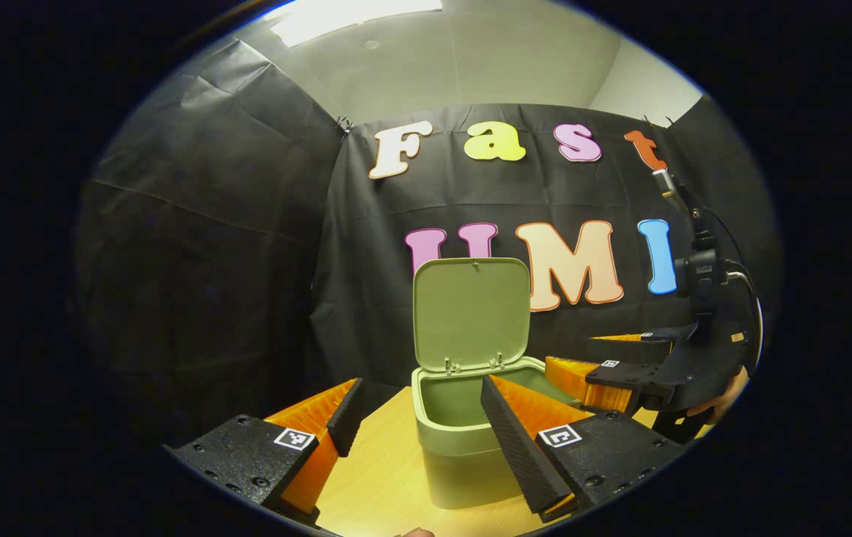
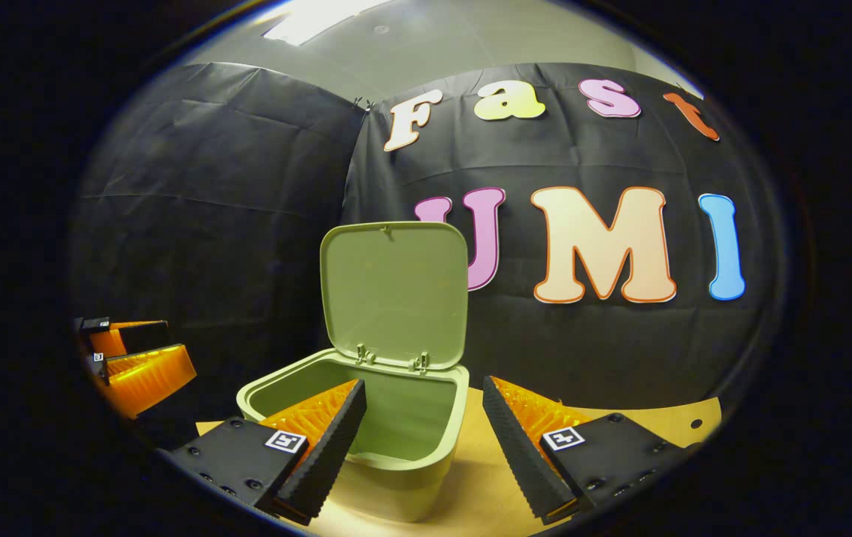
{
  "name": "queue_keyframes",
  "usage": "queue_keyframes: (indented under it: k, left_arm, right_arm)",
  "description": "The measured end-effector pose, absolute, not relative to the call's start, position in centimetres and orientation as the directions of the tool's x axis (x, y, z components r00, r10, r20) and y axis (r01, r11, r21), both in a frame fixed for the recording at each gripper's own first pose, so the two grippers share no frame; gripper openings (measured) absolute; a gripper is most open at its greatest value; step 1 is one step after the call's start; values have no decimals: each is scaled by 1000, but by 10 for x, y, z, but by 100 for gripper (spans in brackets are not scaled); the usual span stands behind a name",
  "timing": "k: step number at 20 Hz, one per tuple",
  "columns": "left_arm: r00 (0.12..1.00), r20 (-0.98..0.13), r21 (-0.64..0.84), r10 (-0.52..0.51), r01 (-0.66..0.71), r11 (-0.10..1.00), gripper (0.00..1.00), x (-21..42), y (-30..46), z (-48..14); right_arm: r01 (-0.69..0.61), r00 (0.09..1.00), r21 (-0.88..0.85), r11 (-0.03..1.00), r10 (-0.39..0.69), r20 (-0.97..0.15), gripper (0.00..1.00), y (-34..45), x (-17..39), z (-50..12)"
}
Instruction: Press the lid of the desktop garbage bin to open it, pick up the crumpled paper on the desktop and throw it into the bin, then pick up the pop can on the desktop and drop it into the bin, and finally close the garbage bin lid.
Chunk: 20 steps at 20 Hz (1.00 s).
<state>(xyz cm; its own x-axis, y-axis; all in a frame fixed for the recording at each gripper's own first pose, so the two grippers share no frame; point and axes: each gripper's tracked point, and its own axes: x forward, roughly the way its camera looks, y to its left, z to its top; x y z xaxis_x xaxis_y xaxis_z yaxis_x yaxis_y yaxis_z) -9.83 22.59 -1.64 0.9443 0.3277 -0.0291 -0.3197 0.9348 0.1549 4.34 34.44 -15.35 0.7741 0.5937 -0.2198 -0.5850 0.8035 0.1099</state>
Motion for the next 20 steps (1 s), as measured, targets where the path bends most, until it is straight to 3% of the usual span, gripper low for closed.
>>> queue_keyframes:
  k: [12, 20]
  left_arm:
    - [972, 2, 152, 233, -231, 961, 94, -66, 172, -7]
    - [991, -1, 144, 136, -135, 980, 93, -44, 113, -12]
  right_arm:
    - [-437, 883, 66, 897, 442, -154, 99, 226, 54, -110]
    - [-273, 948, 26, 962, 273, -163, 98, 106, 53, -101]
